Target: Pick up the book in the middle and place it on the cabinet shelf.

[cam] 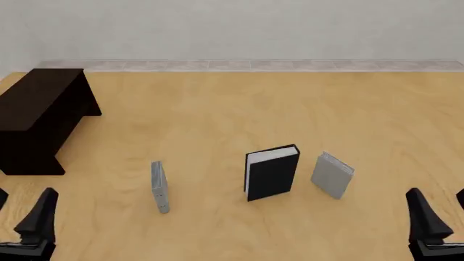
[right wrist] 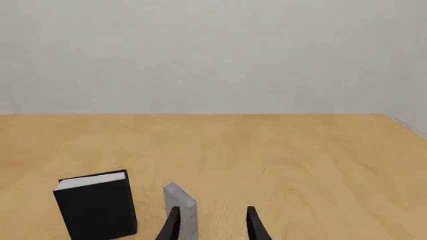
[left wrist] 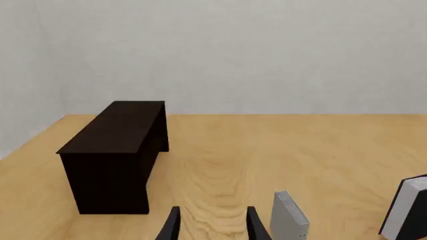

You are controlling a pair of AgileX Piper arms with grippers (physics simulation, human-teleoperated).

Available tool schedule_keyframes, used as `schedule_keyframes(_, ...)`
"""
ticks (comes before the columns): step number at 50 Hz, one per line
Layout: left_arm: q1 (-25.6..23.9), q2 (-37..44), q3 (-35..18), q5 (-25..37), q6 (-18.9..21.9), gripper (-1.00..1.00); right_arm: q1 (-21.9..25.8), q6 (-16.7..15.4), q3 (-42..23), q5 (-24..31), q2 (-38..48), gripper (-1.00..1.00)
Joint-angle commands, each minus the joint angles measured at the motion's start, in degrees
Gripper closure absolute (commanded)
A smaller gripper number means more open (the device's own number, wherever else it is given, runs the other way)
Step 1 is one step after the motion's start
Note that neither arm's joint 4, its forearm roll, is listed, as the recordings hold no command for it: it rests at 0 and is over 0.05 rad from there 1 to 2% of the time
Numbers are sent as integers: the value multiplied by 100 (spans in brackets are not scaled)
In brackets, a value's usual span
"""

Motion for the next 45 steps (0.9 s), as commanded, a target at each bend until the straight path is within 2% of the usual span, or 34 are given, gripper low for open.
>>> schedule_keyframes(1,-38,177,-16,-136,4,-100,-1,9,-3,-38,47,-100)
schedule_keyframes(10,-262,616,-22,-490,3,-100,0,6,9,-147,147,-100)
schedule_keyframes(12,-324,856,-48,-680,77,-100,1,2,-15,-17,38,-100)
schedule_keyframes(22,-996,1733,-487,-1145,175,-100,-1,6,4,-78,81,-100)
schedule_keyframes(24,-1186,2110,-610,-1340,178,-100,-2,20,2,-75,82,-100)
schedule_keyframes(30,-1684,2817,-859,-1722,49,-100,-1,5,0,-92,98,-100)
schedule_keyframes(31,-1705,2915,-913,-1800,181,-100,-3,14,8,-144,144,-100)
schedule_keyframes(32,-1685,3186,-962,-1938,138,-100,-3,18,4,-123,127,-100)
schedule_keyframes(45,-2189,4141,-1608,-2217,204,-100,-2,2,8,-220,219,-100)
